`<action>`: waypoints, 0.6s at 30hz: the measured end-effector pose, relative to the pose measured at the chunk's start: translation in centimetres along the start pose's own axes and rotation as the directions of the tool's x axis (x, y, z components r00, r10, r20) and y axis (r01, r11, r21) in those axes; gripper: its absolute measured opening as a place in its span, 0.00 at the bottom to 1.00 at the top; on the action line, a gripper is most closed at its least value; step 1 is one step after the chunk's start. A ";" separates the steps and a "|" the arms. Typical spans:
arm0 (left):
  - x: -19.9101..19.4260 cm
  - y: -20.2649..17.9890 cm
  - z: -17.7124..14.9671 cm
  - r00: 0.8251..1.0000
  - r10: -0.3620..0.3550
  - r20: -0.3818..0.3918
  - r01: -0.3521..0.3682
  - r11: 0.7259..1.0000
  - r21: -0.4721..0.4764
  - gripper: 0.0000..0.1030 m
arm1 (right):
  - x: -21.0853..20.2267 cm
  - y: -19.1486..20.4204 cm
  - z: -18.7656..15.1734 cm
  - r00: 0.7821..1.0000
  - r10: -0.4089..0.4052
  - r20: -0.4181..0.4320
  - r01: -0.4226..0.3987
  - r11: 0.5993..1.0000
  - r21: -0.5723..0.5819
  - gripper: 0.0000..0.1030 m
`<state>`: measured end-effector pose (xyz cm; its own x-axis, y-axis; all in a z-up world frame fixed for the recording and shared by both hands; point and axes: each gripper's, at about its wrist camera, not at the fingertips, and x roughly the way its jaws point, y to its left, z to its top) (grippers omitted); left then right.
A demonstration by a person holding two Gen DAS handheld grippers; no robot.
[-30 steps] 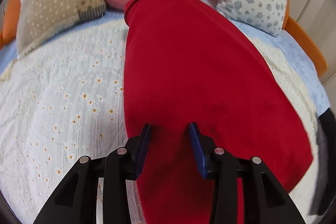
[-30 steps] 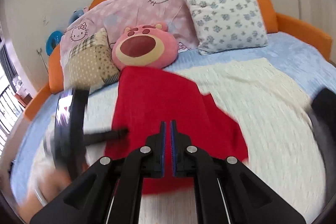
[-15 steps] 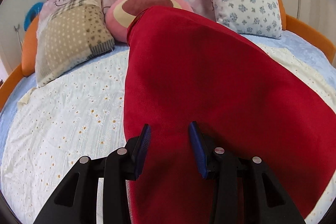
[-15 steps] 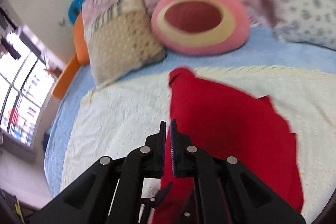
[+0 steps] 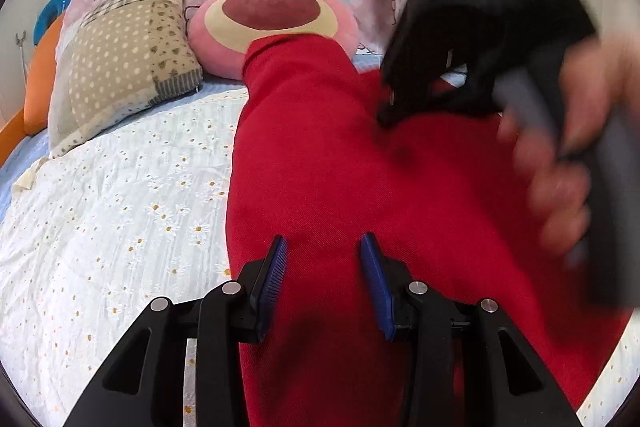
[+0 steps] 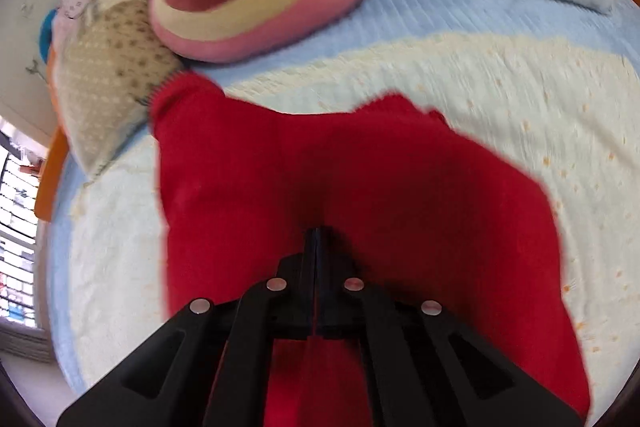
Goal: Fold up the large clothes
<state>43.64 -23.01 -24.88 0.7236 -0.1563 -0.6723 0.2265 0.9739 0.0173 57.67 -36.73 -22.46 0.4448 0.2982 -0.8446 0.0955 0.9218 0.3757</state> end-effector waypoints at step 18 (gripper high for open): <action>0.2 -0.5 0.2 0.998 0.047 -0.032 -0.045 0.998 0.048 0.41 | -11.4 -4.0 -8.6 0.995 -0.086 0.054 0.091 0.990 -0.105 0.05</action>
<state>43.83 -23.57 -24.87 0.7119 -0.1053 -0.6943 0.2246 0.9709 0.0830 44.57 -41.66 -17.63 0.4824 0.2038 -0.8519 0.0420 0.9661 0.2549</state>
